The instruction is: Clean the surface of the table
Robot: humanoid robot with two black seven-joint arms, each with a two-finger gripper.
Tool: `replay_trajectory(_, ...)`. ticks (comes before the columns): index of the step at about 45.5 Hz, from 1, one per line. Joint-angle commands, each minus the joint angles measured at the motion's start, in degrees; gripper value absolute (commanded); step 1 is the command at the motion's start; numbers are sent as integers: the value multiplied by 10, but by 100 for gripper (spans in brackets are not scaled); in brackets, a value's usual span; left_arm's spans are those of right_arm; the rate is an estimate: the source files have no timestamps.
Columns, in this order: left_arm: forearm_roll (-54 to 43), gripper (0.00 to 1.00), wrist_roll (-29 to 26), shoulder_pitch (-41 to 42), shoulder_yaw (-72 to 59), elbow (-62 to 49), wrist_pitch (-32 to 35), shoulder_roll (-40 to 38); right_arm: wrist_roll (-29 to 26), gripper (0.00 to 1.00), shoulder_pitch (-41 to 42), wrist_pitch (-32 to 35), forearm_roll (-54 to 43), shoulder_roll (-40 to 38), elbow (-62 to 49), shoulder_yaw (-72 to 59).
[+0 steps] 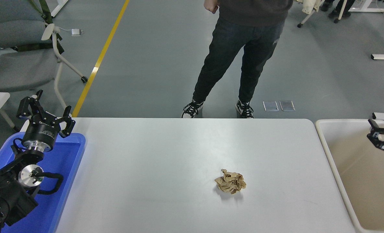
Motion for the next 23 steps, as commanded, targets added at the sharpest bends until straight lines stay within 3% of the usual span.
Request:
replay_trajectory(1,0,100,0,1,0,0,1,0,80,98,-29,42,-20,68,8,12)
replay_trajectory(10,0,100,0,1,0,0,1,0,95,98,6,38,-24,106,-31,-22)
replay_trajectory(23,0,100,0,1,0,-1,1,0,87,98,29,6,-23,102,-34,-36)
